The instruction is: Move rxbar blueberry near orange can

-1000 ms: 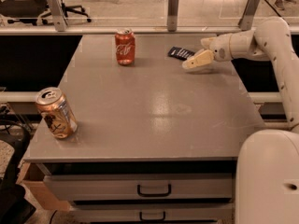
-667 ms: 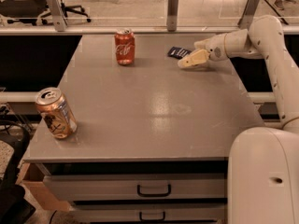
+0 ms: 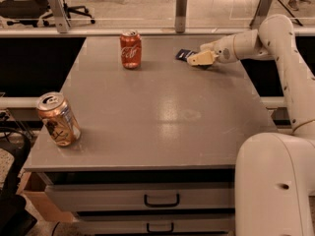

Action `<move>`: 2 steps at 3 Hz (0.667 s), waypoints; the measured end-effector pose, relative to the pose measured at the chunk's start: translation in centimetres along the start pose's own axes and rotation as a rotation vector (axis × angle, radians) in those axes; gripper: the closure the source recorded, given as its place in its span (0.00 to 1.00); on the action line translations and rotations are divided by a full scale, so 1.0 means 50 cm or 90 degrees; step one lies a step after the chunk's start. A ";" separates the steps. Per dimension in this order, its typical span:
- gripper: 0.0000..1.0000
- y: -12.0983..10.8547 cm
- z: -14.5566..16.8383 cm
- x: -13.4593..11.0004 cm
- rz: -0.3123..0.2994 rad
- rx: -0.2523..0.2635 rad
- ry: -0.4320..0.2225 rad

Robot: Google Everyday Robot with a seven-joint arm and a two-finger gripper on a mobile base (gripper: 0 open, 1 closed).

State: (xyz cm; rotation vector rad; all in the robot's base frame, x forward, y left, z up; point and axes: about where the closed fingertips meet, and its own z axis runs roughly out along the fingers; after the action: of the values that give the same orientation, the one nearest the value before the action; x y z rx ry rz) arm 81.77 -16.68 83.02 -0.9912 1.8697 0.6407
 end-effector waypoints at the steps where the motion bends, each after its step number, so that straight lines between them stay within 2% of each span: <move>1: 0.85 0.000 -0.002 -0.003 0.000 0.000 0.000; 2: 1.00 0.001 -0.002 -0.006 0.000 0.000 0.000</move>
Offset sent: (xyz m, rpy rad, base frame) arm 0.0000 0.0001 0.0016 0.0000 0.0001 0.0001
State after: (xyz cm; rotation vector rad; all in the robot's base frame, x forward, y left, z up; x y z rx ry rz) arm 81.78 -16.63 83.35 -0.9916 1.8697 0.6413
